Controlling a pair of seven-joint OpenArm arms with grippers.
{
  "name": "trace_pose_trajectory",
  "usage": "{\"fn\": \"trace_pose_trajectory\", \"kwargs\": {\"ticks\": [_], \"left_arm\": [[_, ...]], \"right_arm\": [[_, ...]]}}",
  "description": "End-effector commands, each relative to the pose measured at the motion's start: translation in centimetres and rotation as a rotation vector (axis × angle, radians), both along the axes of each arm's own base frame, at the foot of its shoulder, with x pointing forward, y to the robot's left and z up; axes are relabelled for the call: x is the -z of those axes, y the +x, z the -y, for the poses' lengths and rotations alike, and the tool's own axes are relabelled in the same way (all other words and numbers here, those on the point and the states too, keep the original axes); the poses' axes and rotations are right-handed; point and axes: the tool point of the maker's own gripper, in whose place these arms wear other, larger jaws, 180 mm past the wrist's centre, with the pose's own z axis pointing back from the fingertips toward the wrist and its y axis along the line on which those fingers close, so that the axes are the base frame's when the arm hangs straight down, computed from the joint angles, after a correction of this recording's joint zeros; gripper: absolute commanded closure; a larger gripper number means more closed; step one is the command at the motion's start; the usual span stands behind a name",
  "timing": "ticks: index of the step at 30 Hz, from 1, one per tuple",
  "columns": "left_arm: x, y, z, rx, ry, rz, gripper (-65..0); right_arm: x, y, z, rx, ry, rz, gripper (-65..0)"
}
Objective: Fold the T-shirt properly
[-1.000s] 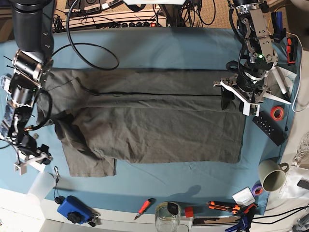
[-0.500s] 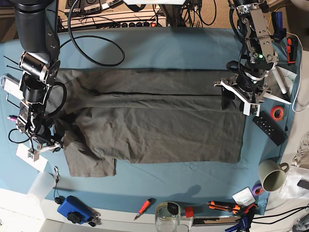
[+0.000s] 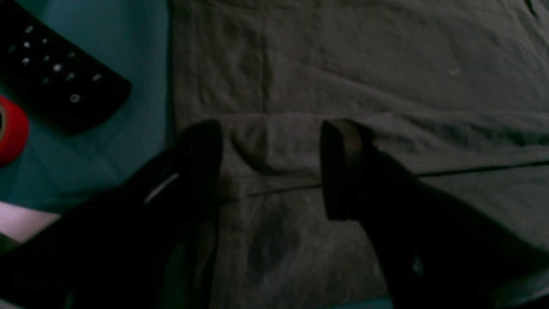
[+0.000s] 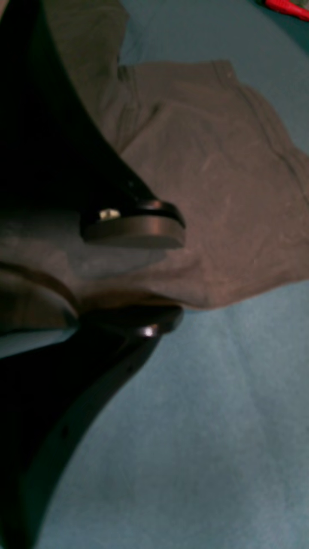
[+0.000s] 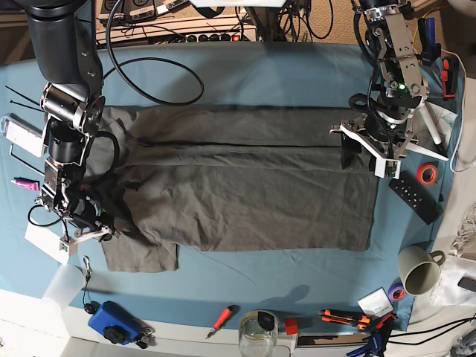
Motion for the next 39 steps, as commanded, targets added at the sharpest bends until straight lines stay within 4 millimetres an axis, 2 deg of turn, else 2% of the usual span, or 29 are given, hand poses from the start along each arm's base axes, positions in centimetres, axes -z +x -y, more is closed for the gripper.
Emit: {"fn": "trace_pose_trajectory", "kwargs": {"ticks": [1, 5, 7, 13, 17, 22, 26, 34, 39], "left_arm": [[-1.5, 0.8, 0.0, 0.007, 0.001, 0.057, -36.1], [-1.5, 0.8, 0.0, 0.007, 0.001, 0.057, -36.1], [-1.5, 0.8, 0.0, 0.007, 0.001, 0.057, -36.1], [-1.6, 0.8, 0.0, 0.007, 0.001, 0.058, -36.1], [-1.6, 0.8, 0.0, 0.007, 0.001, 0.058, -36.1], [-1.7, 0.9, 0.0, 0.006, -0.001, 0.066, -36.1], [-2.0, 1.0, 0.3, 0.008, -0.032, 0.078, -36.1], [-2.5, 1.3, 0.6, 0.01, -0.065, 0.094, -36.1], [-2.5, 1.3, 0.6, 0.01, -0.065, 0.094, -36.1]], "right_arm": [[-2.0, 1.3, 0.5, 0.006, -0.007, 0.045, -18.6], [-1.9, 1.1, 0.9, 0.019, -0.01, 0.035, -4.3], [-2.0, 1.1, 1.0, 0.021, -0.012, 0.036, 0.0], [-3.5, 1.2, 0.7, -0.023, 0.089, 0.08, 0.0], [-5.0, 0.6, 1.8, -0.055, 0.078, 0.052, 0.0], [-8.7, 0.2, 3.3, -0.089, 0.048, 0.072, 0.0], [-10.7, 0.3, 3.6, -0.109, 0.02, 0.091, 0.0], [-9.8, -0.7, 2.7, -0.148, 0.055, 0.011, 0.0], [-9.6, -1.5, 1.0, -0.21, 0.132, -0.025, 0.0]]}}
